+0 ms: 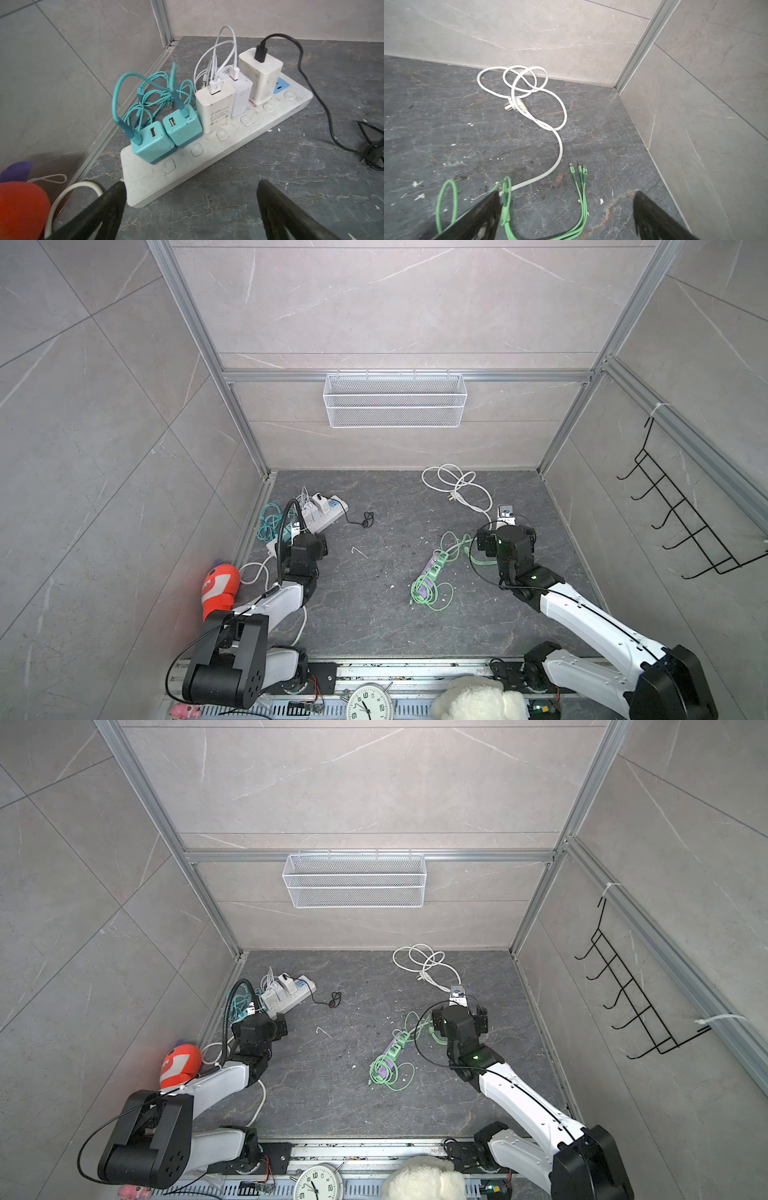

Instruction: Insert the plug

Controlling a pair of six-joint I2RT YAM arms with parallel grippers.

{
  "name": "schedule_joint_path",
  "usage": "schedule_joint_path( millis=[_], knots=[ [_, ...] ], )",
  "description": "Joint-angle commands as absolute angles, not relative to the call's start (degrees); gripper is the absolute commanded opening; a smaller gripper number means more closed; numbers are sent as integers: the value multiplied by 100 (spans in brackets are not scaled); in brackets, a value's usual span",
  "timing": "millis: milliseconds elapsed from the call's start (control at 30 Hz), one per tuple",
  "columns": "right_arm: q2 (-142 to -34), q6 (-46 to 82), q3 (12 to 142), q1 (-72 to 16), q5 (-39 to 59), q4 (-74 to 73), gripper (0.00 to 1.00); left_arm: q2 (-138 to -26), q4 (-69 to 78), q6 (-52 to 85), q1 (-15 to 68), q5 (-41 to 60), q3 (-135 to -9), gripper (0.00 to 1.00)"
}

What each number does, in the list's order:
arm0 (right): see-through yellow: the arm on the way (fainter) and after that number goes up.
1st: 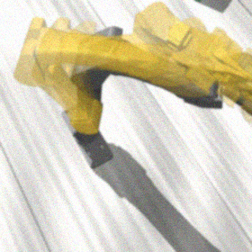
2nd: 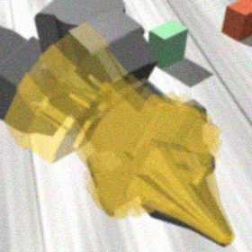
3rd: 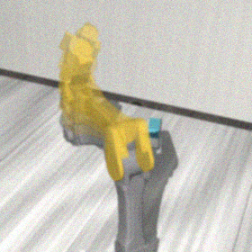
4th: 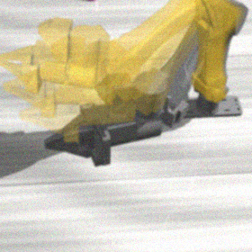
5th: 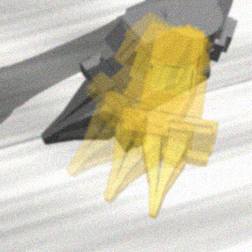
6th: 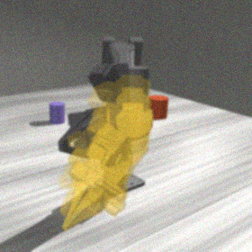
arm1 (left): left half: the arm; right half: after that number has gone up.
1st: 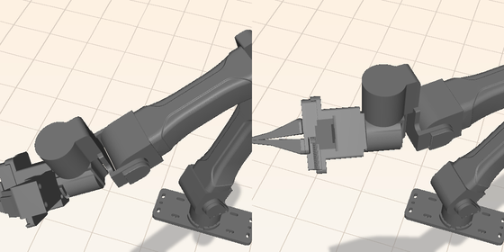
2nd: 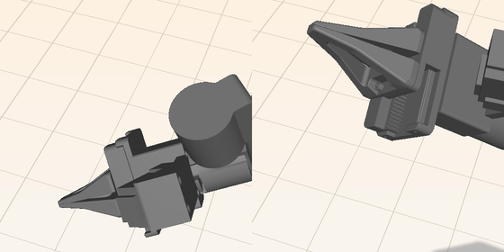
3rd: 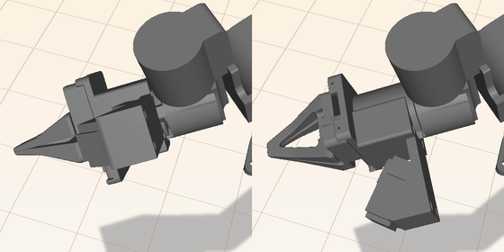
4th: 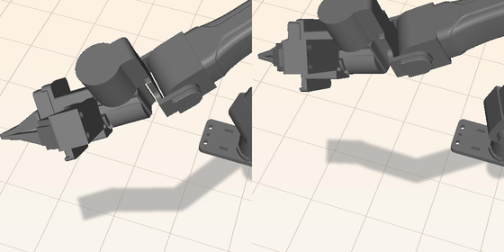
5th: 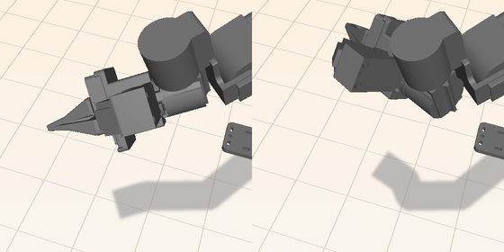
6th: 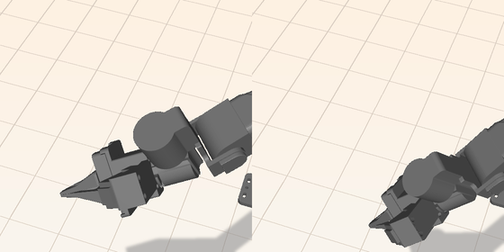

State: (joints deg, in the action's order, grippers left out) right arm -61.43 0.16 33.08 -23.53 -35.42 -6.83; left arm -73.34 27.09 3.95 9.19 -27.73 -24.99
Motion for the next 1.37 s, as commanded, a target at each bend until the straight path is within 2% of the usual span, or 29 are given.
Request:
schedule_joint_path(
  millis=[0,67,133,233,300,433,500,533,600,667,733,800,867,1333],
  knots=[
    [-6330,-275,3001,-2102,-3683,-1938,99,-7141,3190,-81,870,-2240,-2557,100],
    [-6425,-205,2903,-1905,-3165,-1951,99,-6934,3162,-94,837,-2168,-2363,100],
    [-6573,-117,2746,-1828,-3068,-2234,99,-6861,3073,76,729,-2103,-2180,100],
    [-6745,62,2545,-1659,-2780,-2789,99,-7268,4263,86,569,-2111,-1680,100],
    [-7030,-5,2463,-1554,-2668,-3194,99,-7375,4217,16,526,-2018,-1789,100],
    [-7698,-70,2234,-1373,-2479,-4033,99,-8030,5339,-168,495,-2117,-1601,99],
    [-8066,99,1816,-1194,-2317,-4888,99,-8458,6121,-237,485,-2167,-1482,99],
    [-8407,58,1603,-1036,-2011,-5838,99,-8380,5849,-162,480,-2129,-1514,99],
    [-8502,14,1769,-1000,-1575,-5392,99,-8303,5552,-23,355,-1974,-1587,100],
    [-8778,10,1903,-868,-1277,-5494,99,-8882,6159,-217,315,-1948,-1684,100],
    [-8658,109,2003,-861,-1440,-5038,99,-8545,5389,16,301,-1877,-1734,100],
    [-8747,131,1951,-854,-1581,-5374,99,-8766,5817,-77,301,-1961,-1750,100],
    [-8648,88,1947,-854,-1546,-5176,99,-8591,5390,23,289,-1913,-1781,100],
    [-8688,167,1991,-870,-1796,-5170,99,-8644,5535,-5,281,-1933,-1766,100]
  ],
)
